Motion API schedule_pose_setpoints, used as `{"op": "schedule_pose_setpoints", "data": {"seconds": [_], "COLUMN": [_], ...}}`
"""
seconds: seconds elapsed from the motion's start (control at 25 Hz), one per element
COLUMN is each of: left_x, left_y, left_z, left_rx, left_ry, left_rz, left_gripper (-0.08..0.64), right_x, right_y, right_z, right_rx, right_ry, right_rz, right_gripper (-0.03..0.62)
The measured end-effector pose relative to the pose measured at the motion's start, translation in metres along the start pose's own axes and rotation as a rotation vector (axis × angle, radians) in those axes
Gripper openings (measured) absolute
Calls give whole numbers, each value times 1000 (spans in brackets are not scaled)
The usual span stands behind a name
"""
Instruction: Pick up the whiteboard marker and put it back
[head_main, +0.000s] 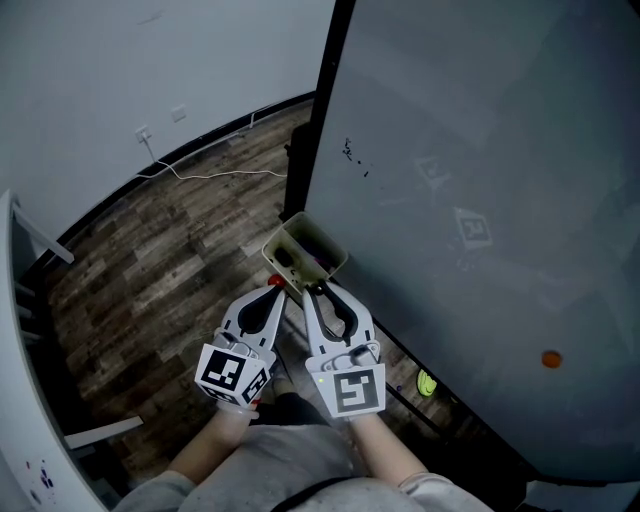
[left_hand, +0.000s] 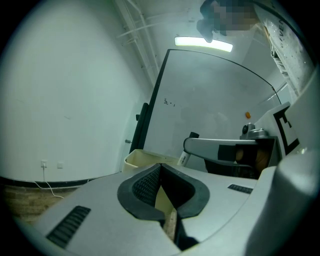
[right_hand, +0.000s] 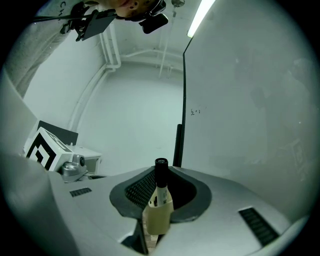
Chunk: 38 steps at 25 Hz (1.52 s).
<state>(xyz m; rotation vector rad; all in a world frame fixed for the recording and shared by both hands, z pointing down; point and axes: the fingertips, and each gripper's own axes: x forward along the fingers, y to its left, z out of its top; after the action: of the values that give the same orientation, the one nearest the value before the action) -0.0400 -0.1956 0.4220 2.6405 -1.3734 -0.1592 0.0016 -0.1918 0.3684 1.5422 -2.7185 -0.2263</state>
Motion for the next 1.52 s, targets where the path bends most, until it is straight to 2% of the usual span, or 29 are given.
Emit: {"op": "schedule_pose_setpoints", "data": {"seconds": [1.52], "left_x": [3], "left_y": [-2], "left_z": [9], "left_rx": [-7], "left_ry": [-37], "left_rz": [-3], "left_gripper": [15], "right_x": [5], "right_y": [-6], "right_z": [30], "right_rx": [2], "right_ry": [-44], "right_rz": [25], "right_gripper": [78]}}
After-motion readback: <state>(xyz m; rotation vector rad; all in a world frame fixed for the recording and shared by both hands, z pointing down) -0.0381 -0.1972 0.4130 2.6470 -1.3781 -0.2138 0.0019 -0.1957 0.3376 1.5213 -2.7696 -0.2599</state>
